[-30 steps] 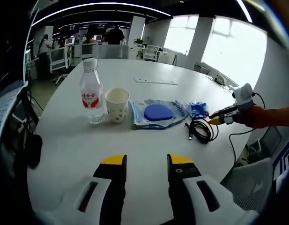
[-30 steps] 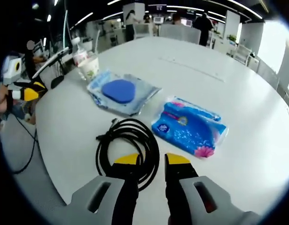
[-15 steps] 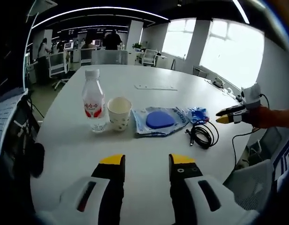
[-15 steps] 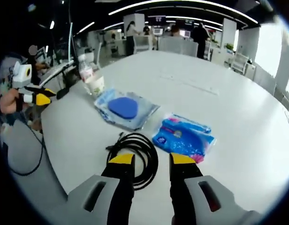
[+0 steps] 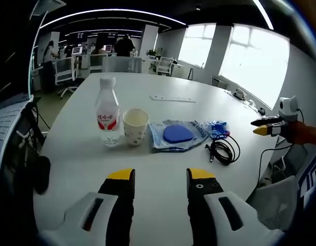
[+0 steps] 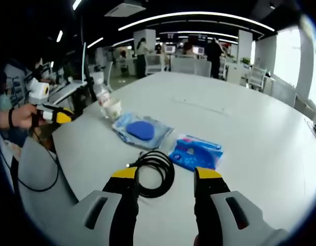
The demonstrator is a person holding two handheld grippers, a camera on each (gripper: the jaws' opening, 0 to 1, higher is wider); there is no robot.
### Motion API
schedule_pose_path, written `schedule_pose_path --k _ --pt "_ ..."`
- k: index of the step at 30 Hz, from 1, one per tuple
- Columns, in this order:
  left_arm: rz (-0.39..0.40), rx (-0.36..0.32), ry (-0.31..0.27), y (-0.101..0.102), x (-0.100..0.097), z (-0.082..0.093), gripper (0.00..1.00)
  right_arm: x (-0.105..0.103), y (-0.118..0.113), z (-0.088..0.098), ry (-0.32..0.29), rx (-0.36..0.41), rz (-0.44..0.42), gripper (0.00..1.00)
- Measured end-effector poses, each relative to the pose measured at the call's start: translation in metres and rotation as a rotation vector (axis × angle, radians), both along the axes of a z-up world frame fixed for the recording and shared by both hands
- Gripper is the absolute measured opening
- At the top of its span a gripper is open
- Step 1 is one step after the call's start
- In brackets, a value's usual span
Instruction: Arrange the tabletop items into an orderly group along one side of the table until the central work area is clear of visible clutter.
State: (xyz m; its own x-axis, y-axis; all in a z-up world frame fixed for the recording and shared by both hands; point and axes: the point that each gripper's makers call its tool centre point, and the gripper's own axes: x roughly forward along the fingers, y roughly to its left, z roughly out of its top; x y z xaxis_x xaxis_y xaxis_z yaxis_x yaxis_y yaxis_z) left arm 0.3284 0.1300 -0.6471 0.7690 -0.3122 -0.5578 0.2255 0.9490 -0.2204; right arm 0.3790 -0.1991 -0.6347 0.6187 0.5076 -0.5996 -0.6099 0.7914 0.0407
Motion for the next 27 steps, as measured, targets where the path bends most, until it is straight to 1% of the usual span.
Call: schedule_pose_path --k 4,7,13,16,20,27 --pt "0.007 -0.01 -0.006 0.002 -0.003 -0.001 0.41 -0.01 0.002 -0.002 0.011 0.004 0.001 0.47" --pt "-0.011 0.016 -0.008 0.001 -0.007 -0.004 0.43 -0.017 0.007 -0.005 0.023 0.019 0.009 0.49" --pt "-0.017 0.021 -0.022 0.002 -0.009 -0.001 0.46 -0.024 0.015 -0.01 0.032 0.049 0.007 0.53" --pt "-0.019 0.025 -0.028 0.001 -0.009 0.0 0.46 -0.027 0.016 -0.012 0.038 0.05 0.01 0.54" --pt "-0.017 0.01 -0.036 -0.003 -0.008 0.002 0.46 -0.032 0.015 -0.018 0.058 0.048 0.001 0.54" --pt "-0.015 0.001 -0.029 -0.004 -0.013 -0.003 0.47 -0.034 0.012 -0.022 0.065 0.057 -0.019 0.53"
